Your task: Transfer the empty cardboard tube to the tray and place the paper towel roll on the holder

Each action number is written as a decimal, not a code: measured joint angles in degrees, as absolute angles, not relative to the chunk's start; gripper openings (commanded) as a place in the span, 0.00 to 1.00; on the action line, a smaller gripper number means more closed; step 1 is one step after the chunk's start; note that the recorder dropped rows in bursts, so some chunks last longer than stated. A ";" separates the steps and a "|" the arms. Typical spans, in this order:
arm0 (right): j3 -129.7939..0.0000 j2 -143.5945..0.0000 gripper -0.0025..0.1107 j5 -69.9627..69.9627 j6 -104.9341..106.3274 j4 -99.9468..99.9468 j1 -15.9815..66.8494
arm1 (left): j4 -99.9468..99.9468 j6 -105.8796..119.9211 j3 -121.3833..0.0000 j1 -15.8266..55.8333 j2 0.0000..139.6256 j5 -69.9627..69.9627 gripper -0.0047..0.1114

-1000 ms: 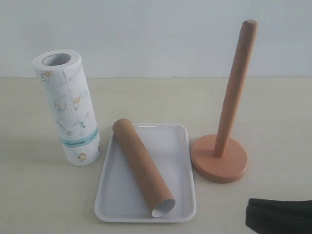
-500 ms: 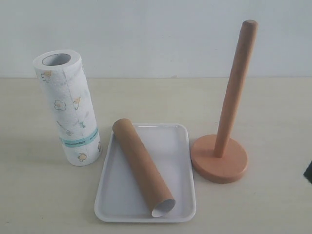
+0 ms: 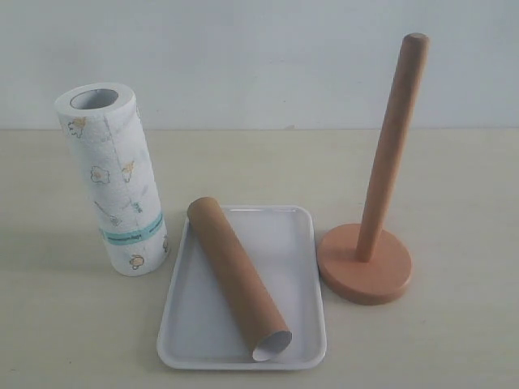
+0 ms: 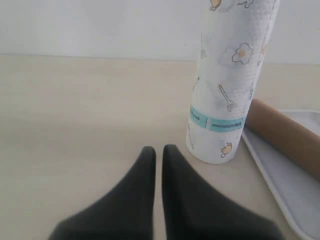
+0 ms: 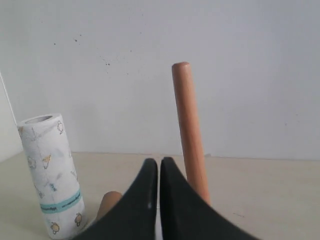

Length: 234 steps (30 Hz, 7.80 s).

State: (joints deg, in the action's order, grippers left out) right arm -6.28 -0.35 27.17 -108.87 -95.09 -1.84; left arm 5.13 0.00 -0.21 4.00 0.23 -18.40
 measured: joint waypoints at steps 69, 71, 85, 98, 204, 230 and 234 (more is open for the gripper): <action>0.07 -0.23 0.03 -18.99 -8.39 -0.41 -1.96 | 5.13 0.00 -0.21 4.00 0.23 -18.40 0.08; 0.07 -0.23 0.03 -18.99 -8.39 -0.41 -1.96 | 5.13 0.00 -0.21 4.00 0.23 -18.40 0.08; 0.07 -0.23 0.03 -18.99 -8.39 -0.41 -1.96 | 5.13 0.00 -0.21 4.00 0.23 -18.40 0.08; 0.07 -0.23 0.03 -18.99 -8.39 -0.41 -1.96 | 5.13 0.00 -0.21 4.00 0.23 -18.40 0.08; 0.07 -0.23 0.03 -19.13 -9.01 -0.41 -2.18 | -30.02 -13.33 -22.55 4.00 97.17 61.00 0.99; 0.07 -0.23 0.03 -19.13 -9.01 -0.41 -2.18 | -30.13 -13.43 -29.82 4.00 106.74 63.10 0.08; 0.07 -0.23 0.03 -19.13 -9.11 -0.41 -2.18 | -30.13 -13.90 -29.82 4.00 106.74 64.70 0.08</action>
